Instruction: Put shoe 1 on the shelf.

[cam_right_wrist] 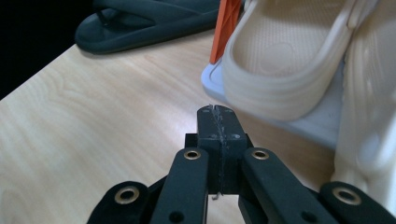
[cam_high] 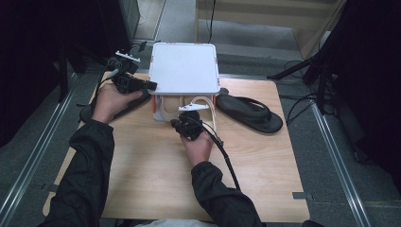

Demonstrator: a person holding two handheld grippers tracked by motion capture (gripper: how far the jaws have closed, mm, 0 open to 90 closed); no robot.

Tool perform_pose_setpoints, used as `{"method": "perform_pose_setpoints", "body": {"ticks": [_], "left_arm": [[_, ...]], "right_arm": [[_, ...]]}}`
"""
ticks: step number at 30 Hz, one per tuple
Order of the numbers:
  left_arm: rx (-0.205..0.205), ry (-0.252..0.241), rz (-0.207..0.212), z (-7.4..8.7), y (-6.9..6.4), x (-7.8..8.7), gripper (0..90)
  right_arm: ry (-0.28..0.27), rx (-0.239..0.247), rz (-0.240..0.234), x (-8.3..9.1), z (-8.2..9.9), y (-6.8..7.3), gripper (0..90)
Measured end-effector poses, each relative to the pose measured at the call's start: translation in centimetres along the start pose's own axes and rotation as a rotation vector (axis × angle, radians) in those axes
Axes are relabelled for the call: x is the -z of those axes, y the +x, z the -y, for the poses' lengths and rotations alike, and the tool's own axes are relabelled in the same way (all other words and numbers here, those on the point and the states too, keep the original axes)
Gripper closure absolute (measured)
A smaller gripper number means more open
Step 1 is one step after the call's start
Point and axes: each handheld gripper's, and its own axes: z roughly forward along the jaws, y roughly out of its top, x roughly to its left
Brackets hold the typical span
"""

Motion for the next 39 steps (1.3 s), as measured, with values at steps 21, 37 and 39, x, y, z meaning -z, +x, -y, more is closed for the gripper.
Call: {"method": "perform_pose_setpoints", "body": {"ticks": [21,37,39], "left_arm": [[0.002,0.000,-0.006,0.0,0.0,0.0,89.8],[0.003,-0.001,-0.003,0.0,0.0,0.0,89.9],[0.003,-0.001,-0.005,0.0,-0.1,0.0,89.8]], "right_arm": [[0.030,-0.004,-0.017,5.5,4.9,-1.2,90.0],[0.026,-0.036,0.041,9.0,8.0,-4.0,90.0],[0.025,-0.046,0.047,9.2,8.2,-4.4,90.0]]}}
